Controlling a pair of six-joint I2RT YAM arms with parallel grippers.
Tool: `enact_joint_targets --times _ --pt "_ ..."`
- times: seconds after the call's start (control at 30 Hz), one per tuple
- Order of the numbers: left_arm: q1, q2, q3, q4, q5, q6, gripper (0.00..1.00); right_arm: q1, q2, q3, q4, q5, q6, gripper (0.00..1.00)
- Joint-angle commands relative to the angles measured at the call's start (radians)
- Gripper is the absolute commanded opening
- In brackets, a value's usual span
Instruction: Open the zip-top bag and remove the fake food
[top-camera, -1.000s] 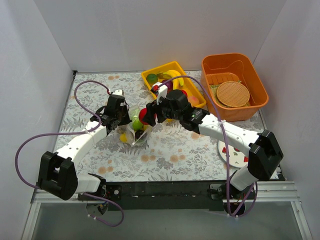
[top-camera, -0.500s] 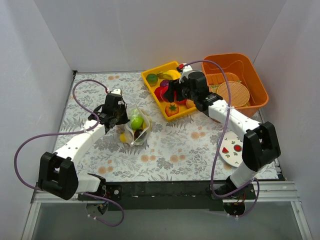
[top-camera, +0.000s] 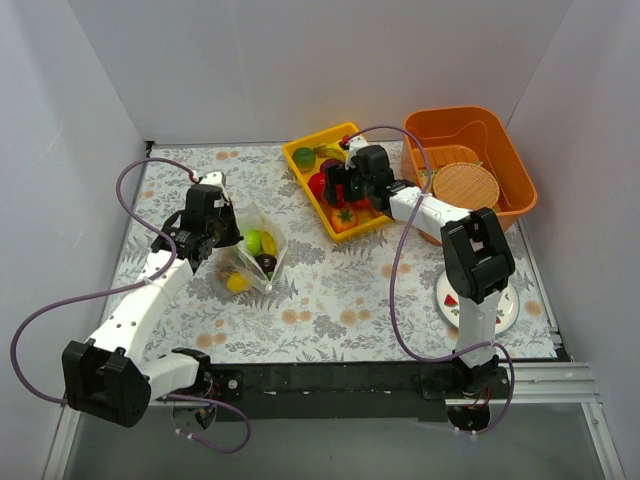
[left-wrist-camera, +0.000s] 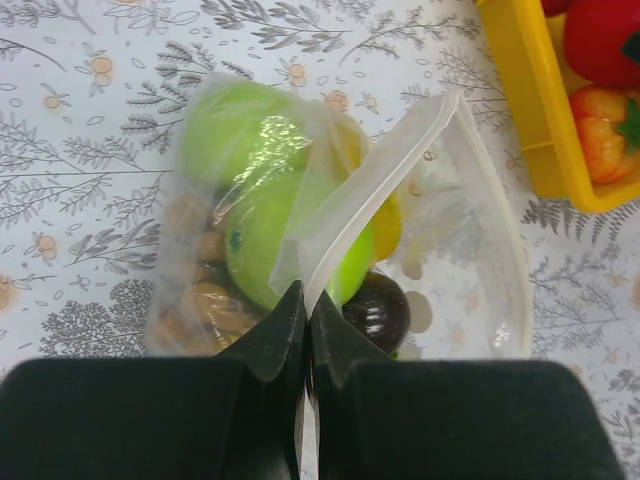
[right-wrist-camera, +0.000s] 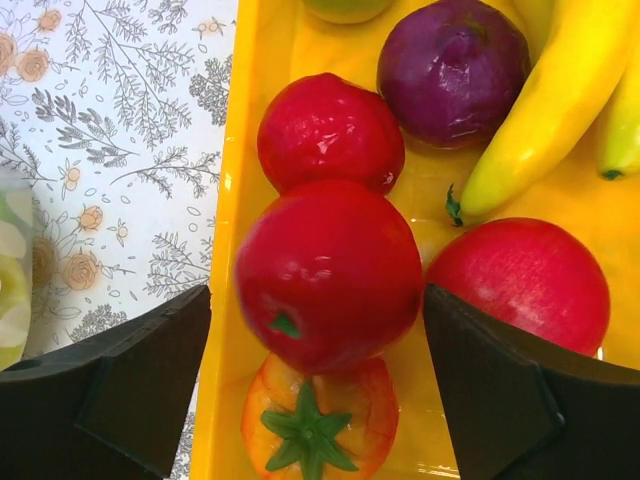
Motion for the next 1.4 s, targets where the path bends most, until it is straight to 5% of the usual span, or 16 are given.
enact_joint_targets --times 0.0,0.23,0.33,0.43,0.5,0.7,0.83,1.1,1.37 --pt "0.003 -0.039 0.039 -0.015 0.118 0.026 0.00 -0.003 -0.068 0.043 0.029 0.033 -0.030 0.96" --pt "0.002 -0.024 0.034 0.026 0.237 -0.020 0.00 0.004 -0.218 -0.016 -0.026 0.011 -0.004 0.95" --pt "0.000 -0.021 0.030 0.043 0.280 -0.045 0.00 0.029 -0.376 -0.168 0.026 -0.060 0.048 0.84" --pt "-0.010 -0.017 0.023 0.059 0.304 -0.060 0.00 0.095 -0.538 -0.331 0.098 -0.117 0.091 0.61" --pt "-0.020 -0.016 0.022 0.062 0.308 -0.067 0.00 0.177 -0.629 -0.414 0.147 -0.124 0.111 0.58" --pt "-0.043 -0.033 0.005 0.088 0.308 -0.114 0.00 0.426 -0.604 -0.442 0.196 -0.069 0.126 0.50" --pt "-0.050 -0.057 0.011 0.093 0.296 -0.134 0.00 0.445 -0.499 -0.442 0.244 -0.089 0.167 0.44" --pt "-0.073 -0.076 -0.050 0.132 0.311 -0.178 0.00 0.495 -0.285 -0.342 0.252 -0.077 0.174 0.45" --pt "-0.132 -0.050 -0.081 0.188 0.296 -0.217 0.00 0.546 -0.182 -0.374 0.353 0.052 0.198 0.70"
